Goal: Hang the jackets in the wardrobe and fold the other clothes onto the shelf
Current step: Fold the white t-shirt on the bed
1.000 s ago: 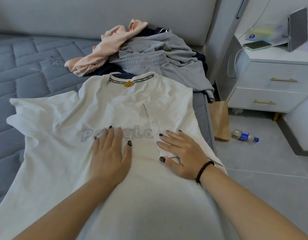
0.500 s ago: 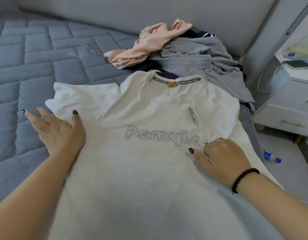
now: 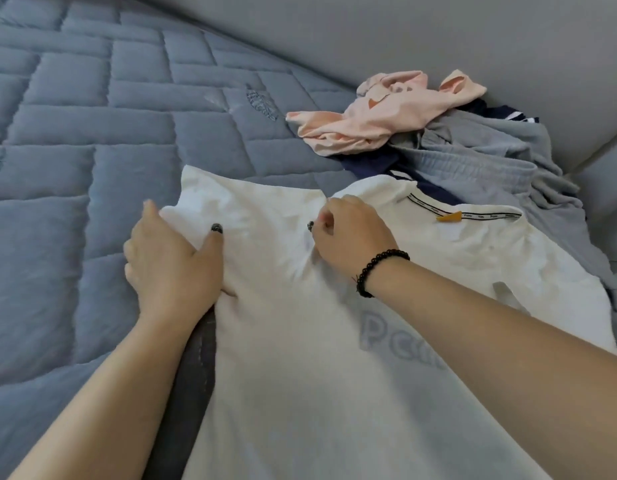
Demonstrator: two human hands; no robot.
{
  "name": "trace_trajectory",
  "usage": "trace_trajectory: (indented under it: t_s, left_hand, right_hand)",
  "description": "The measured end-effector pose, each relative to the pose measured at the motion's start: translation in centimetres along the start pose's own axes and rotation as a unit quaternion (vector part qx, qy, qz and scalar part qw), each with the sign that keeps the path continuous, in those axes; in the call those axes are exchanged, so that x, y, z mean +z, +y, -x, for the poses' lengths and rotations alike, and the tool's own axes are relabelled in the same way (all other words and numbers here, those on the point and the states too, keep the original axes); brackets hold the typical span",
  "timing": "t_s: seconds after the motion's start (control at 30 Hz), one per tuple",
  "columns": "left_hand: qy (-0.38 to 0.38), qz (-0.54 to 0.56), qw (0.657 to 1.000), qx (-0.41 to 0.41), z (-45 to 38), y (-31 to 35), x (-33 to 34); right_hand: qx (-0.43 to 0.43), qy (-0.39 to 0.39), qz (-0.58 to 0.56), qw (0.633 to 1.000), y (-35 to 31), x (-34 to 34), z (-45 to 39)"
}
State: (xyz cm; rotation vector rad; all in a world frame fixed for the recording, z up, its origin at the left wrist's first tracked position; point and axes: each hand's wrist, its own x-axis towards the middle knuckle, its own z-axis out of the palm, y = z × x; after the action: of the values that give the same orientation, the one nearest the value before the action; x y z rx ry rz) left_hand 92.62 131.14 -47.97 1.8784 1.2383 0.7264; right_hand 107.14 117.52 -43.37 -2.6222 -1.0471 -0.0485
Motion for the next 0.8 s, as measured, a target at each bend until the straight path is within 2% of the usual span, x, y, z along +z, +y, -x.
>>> trace_trajectory:
  t_s: [0.1,0.2,0.27,0.37,0.47,0.57,0.63,0.67,0.73,0.8]
  left_hand:
    - [-0.064,0.181,0.98,-0.054,-1.5,-0.3,-1.6]
    - [-0.117,0.214,0.966,-0.081,-1.7,-0.7,-2.4]
    - [-0.15,0.216,0.962,-0.069,-1.7,-0.7,-2.7]
    - [-0.194,0.276,0.938,-0.083,-1.8,-0.5,-3.5]
    - [-0.201,0.306,0.927,-0.089,-1.7,0.0,-4.5]
    - [-0.173,0.348,0.919,-0.072,-1.8,0.3,-5.2]
    - [-0.185,0.377,0.906,-0.043,-2.0,0.4,-5.6]
    - [-0.211,0.392,0.895,-0.034,-2.1,0.3,-5.8]
    - [-0.275,0.383,0.881,-0.038,-2.0,0.2,-6.2]
    - [-0.303,0.276,0.911,-0.039,-1.8,0.1,-6.4]
  right_hand:
    - [-0.034,0.004,-0.096,0.995,-3.4,1.9,-4.4]
    - [-0.082,-0.086,-0.157,0.98,-6.6,3.3,-8.1]
    - [-0.132,-0.175,-0.13,0.967,-8.3,3.8,-10.1]
    - [-0.167,-0.233,-0.079,0.955,-9.9,4.0,-12.3]
    - [-0.166,-0.226,-0.075,0.957,-10.8,3.6,-13.8]
    - [-0.171,-0.122,-0.1,0.973,-11.4,2.7,-14.7]
    - [-0.149,-0.059,-0.12,0.98,-11.4,2.1,-15.0]
    - [-0.121,-0.062,-0.13,0.982,-11.3,2.0,-15.2]
    - [-0.048,-0.132,-0.138,0.98,-11.0,1.9,-15.1]
    - [0.024,-0.193,-0.176,0.965,-10.6,1.5,-14.8]
